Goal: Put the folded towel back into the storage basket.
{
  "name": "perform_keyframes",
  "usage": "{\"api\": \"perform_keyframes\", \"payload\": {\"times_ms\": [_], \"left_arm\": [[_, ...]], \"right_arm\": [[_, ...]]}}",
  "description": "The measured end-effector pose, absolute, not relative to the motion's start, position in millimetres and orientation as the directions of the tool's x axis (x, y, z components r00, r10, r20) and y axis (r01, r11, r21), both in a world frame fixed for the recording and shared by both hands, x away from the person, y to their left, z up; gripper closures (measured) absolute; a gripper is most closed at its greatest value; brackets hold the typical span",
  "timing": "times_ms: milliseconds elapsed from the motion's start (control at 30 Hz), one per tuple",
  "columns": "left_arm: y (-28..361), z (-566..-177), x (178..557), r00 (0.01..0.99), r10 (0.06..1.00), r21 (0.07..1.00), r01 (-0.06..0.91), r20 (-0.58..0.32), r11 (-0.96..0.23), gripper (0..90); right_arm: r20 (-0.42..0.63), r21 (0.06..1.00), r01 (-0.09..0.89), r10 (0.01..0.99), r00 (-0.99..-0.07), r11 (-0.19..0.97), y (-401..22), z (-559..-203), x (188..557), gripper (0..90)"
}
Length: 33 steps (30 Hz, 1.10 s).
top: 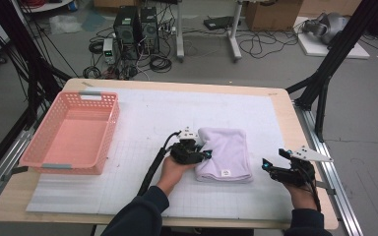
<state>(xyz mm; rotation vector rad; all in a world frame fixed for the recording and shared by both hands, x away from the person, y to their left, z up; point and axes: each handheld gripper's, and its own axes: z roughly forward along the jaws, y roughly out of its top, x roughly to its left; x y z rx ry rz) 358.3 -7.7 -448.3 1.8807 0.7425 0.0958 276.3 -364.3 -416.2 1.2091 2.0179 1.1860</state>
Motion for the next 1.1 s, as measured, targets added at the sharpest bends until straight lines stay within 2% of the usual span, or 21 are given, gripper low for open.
{"api": "perform_keyframes", "payload": {"times_ms": [267, 567, 800, 1100], "left_arm": [[4.2, -430.6, 349.4, 0.87, 0.465, 0.925, 0.299, -0.164, -0.234, 69.6], [32.2, -406.6, 343.3, 0.89, 0.452, 0.949, 0.191, -0.06, -0.25, 70.1], [63.0, -387.7, 343.6, 0.885, 0.464, 0.954, 0.166, -0.032, -0.25, 70.3], [99.2, -366.6, 341.6, 0.871, 0.492, 0.973, 0.121, -0.009, -0.195, 71.7]], "right_arm": [[0.013, 0.869, 0.44, 0.877, -0.48, 0.227, -364.7, -415.9, 275.4, 21.8], [0.016, 0.867, 0.443, 0.876, -0.482, 0.227, -363.5, -416.7, 275.9, 21.8], [0.022, 0.869, 0.443, 0.877, -0.48, 0.221, -363.4, -415.8, 275.0, 21.8], [0.022, 0.871, 0.439, 0.876, -0.482, 0.219, -362.1, -415.9, 275.6, 21.8]]}}
